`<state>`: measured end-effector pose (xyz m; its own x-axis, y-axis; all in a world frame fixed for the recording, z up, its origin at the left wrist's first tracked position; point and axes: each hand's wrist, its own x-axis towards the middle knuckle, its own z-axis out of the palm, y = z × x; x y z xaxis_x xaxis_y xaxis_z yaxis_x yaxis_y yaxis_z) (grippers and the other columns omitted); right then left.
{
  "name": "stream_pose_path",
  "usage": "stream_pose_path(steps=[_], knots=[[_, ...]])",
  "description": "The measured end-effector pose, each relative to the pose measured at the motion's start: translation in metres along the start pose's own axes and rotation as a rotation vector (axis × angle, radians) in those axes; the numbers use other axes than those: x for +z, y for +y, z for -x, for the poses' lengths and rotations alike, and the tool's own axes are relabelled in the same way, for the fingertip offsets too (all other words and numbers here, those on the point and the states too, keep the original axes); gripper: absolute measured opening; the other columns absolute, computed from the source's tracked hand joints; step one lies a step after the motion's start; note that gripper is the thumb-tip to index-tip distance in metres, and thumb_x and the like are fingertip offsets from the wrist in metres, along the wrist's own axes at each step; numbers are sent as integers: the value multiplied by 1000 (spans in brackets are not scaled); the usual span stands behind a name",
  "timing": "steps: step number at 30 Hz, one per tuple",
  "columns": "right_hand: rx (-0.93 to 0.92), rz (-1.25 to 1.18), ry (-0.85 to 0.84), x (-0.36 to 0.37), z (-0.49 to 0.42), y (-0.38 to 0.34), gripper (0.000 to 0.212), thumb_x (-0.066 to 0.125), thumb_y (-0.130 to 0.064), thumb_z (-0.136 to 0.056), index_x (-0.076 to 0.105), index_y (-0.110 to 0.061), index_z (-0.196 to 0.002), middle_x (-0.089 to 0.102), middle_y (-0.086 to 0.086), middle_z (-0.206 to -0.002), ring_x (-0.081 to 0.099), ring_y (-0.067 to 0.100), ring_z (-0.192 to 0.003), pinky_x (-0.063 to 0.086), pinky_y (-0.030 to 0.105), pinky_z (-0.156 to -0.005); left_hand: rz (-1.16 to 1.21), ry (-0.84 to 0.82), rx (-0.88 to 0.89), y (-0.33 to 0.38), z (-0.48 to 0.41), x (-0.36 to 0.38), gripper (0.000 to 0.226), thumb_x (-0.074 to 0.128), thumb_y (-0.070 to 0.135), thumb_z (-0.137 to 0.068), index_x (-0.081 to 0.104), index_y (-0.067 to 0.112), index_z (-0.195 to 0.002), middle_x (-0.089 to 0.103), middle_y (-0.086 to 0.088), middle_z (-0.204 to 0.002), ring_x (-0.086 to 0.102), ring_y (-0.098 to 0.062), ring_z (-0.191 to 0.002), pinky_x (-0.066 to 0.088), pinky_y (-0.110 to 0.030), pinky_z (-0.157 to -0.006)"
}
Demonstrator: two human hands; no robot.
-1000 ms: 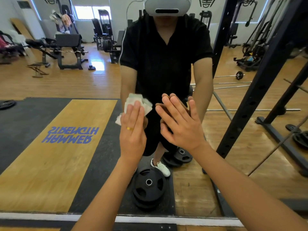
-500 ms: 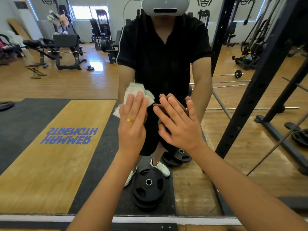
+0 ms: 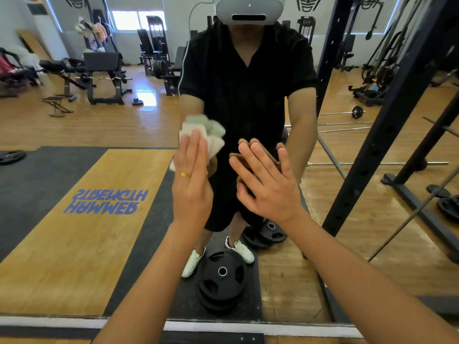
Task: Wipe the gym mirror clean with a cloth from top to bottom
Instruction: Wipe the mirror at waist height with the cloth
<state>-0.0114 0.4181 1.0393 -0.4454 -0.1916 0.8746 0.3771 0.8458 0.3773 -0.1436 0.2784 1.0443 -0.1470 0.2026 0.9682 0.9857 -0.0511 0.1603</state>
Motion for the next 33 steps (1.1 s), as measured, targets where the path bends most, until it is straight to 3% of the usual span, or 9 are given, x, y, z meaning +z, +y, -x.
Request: stream_pose_path(steps=[5,8,12,16,20,25,29,33], knots=[[11,-11,-31,-2,-1,0,60,61,-30,-94,51,-19,-152,38,8,-162,31,24,-153,22,58,-122,-123,65,123,-14,-15,10,48,54,-15,-99,43,-4,-145,47,-19,-149,22,-21,-155,44,-64,-107],[5,-42,-92,-10,-2,0,59,58,-29,-97,47,-19,-154,33,8,-165,31,26,-154,24,60,-120,-140,32,144,-16,7,9,45,47,-12,-103,41,-2,-147,34,-6,-162,23,-22,-156,43,-65,-108],[11,-129,-150,-27,6,8,64,54,-22,-99,34,-18,-159,14,9,-170,16,27,-158,12,59,-125,-163,-34,110,-15,39,8,44,34,-8,-107,38,0,-150,17,7,-171,20,-21,-157,30,-54,-122],[155,-108,-145,-51,38,36,70,58,-22,-98,27,-15,-160,5,6,-172,6,26,-159,5,56,-127,-170,-81,25,-11,60,10,46,24,-6,-107,35,1,-152,23,1,-168,19,-20,-157,24,-48,-126],[216,-52,-143,-70,72,81,78,54,-29,-99,13,-21,-165,-4,3,-173,2,24,-160,-2,53,-127,-132,-53,-58,2,65,17,48,34,-12,-103,36,-3,-150,32,-5,-160,17,-22,-158,24,-48,-126],[187,59,-120,-57,88,114,75,48,-39,-102,11,-20,-165,-2,2,-173,1,22,-160,-3,52,-127,-107,-24,-140,15,70,25,43,44,-10,-103,39,-9,-146,38,-15,-156,19,-25,-157,27,-50,-125],[160,145,-21,-42,91,115,79,49,-44,-99,15,-18,-165,4,5,-173,5,23,-160,0,51,-128,-67,-91,-38,23,63,33,38,25,-1,-111,36,-6,-147,33,-9,-158,16,-25,-158,26,-57,-123],[136,150,0,-41,92,117,80,52,-46,-97,18,-17,-164,6,7,-173,8,24,-160,1,50,-129,-73,-64,22,32,41,46,43,33,-11,-106,36,-4,-148,22,1,-168,15,-22,-158,24,-56,-124]])
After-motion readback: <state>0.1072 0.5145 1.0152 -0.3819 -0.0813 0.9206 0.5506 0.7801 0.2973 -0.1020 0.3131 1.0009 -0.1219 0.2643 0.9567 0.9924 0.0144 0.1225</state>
